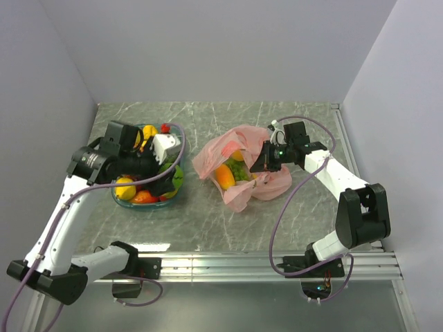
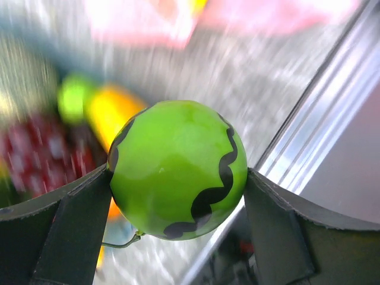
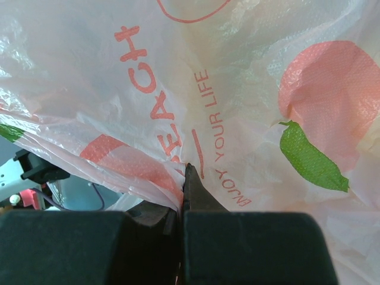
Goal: Place the fake fruits into the plastic bag and tie a complex knot
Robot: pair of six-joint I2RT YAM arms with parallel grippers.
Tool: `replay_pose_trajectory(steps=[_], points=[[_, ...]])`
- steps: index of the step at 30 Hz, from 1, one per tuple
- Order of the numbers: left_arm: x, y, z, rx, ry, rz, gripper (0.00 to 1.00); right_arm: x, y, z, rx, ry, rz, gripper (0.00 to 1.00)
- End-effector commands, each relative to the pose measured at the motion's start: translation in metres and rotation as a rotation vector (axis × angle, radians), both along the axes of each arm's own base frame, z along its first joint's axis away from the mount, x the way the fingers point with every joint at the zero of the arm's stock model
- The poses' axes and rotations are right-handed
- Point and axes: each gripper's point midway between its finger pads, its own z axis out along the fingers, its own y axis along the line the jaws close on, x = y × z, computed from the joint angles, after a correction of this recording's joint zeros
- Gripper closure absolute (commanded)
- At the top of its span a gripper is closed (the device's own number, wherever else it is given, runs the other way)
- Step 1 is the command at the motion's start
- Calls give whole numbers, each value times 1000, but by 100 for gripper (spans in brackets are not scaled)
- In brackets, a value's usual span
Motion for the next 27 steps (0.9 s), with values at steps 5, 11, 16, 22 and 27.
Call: replay_pose_trajectory(steps=[5,11,16,22,27], points=[[22,-117,48,-272,-87,-282,55,10,3,26,8,-88,17,100],[34,-187,2,-286,0,-333,55,9,4,34,14,-110,24,100],[95,-200,-38,-224,-50,-141,57,0,0,33,-13,-125,60,100],[161,-209,-55,-187,-194,52,49,-2,0,29,-16,-126,81,100],[177,-228,-69,-184,-199,23,37,5,1,29,-1,-119,61,100]])
